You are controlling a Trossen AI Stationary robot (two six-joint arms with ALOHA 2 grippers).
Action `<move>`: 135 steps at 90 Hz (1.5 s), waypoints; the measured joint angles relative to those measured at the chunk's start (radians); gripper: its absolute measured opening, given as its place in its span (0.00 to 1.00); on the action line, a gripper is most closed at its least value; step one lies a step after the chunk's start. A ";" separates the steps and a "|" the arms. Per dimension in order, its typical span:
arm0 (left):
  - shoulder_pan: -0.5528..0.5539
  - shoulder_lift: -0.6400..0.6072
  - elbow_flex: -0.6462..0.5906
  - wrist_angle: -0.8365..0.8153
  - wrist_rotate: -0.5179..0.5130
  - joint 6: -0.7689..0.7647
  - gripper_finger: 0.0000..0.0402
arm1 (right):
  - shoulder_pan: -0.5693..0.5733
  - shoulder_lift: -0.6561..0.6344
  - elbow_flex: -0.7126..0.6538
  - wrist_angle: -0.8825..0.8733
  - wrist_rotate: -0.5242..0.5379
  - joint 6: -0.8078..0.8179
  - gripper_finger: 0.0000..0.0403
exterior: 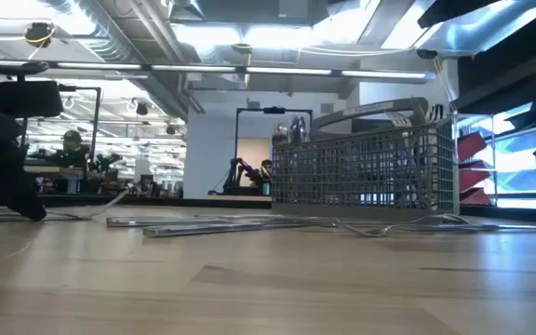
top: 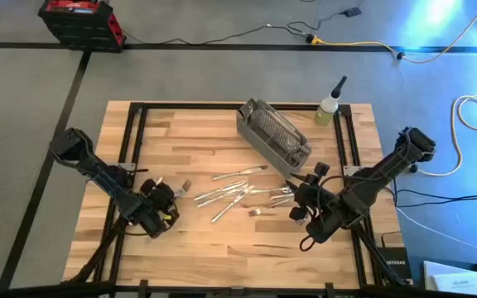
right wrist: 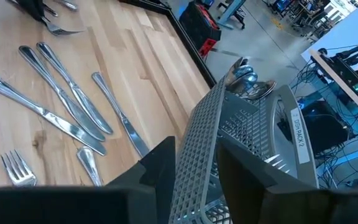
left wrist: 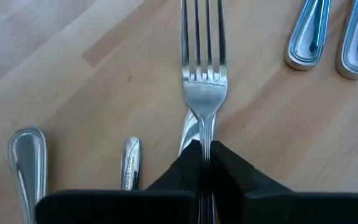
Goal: Sort silverware
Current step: Put the silver fork into the gray silverware organizer
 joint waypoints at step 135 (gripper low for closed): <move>0.327 0.077 0.157 1.130 -0.528 1.287 0.01 | -0.376 0.100 -0.552 1.925 -0.472 -0.430 0.25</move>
